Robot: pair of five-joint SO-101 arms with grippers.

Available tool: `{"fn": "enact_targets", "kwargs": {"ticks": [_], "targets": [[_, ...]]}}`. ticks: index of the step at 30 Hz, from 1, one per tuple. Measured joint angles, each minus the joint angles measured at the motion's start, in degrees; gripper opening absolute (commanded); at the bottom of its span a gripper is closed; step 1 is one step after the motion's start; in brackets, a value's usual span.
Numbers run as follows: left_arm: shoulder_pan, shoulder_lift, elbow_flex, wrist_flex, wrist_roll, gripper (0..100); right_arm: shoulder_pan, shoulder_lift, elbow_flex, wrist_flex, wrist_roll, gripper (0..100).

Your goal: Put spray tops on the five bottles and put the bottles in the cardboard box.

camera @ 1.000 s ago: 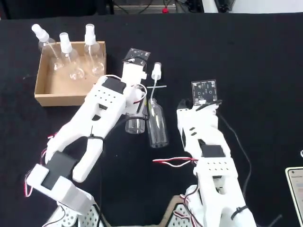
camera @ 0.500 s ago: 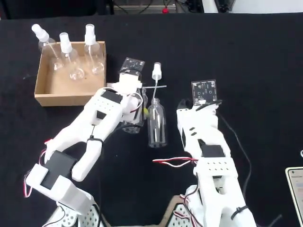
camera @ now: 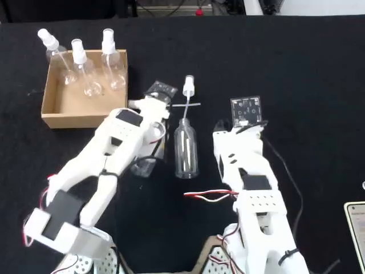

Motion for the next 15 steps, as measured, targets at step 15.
{"fn": "enact_targets", "kwargs": {"ticks": [15], "targets": [[-17.6, -33.4, 26.8, 3.5, -14.0, 21, -2.4, 0.0, -0.8, 4.9, -0.4, 3.6]]}}
